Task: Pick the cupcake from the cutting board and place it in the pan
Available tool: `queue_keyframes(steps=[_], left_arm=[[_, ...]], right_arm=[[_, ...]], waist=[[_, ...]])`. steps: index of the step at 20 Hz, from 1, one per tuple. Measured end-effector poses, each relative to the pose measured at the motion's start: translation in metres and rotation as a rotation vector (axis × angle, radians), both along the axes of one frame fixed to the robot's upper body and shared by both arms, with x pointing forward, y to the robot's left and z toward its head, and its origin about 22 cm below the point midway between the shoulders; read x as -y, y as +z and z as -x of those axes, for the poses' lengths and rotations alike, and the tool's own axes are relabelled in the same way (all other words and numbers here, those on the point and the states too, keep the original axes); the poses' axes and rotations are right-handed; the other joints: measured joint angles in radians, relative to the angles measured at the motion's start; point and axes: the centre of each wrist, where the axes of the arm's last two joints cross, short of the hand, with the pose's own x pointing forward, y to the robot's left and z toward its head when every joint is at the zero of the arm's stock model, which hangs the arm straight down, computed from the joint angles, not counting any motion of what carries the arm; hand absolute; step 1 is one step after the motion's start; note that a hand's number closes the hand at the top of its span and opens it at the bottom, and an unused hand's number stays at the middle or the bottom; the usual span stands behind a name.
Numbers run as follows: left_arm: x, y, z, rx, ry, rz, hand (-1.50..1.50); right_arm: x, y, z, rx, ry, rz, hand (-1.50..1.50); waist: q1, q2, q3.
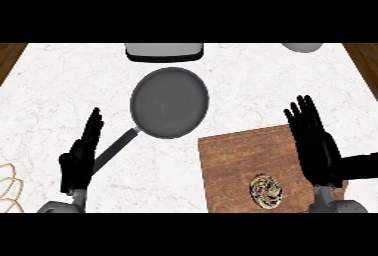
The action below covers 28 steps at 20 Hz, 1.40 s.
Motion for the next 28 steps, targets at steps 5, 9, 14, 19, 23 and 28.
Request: queue_keyframes(steps=[5,9,14,19,23,28], left_arm=[[-0.051,0.010,-0.007,-0.089,0.085,-0.088,0.00],[-0.076,0.010,-0.003,-0.159,0.155,-0.136,0.00],[-0.103,0.013,0.000,-0.238,0.209,-0.152,0.00],[-0.112,0.022,-0.006,-0.271,0.202,-0.156,0.00],[-0.112,0.023,-0.011,-0.281,0.188,-0.158,0.00],[-0.108,0.029,-0.015,-0.270,0.181,-0.162,0.00]], right_arm=[[-0.010,0.038,-0.003,0.139,0.041,0.106,-1.50],[0.018,0.048,-0.002,0.215,-0.095,0.341,1.50],[0.017,0.021,0.034,0.207,-0.453,0.311,-1.50],[0.001,0.021,0.095,0.265,-0.484,0.410,-1.50],[-0.001,0.037,0.124,0.235,-0.452,0.552,-1.50],[0.016,0.060,0.147,0.081,-0.372,0.789,-1.50]], waist=[[0.013,-0.005,-0.001],[-0.027,-0.010,-0.016],[-0.038,-0.011,-0.005],[-0.014,-0.009,-0.003],[-0.002,-0.006,-0.004],[0.012,0.000,-0.008]])
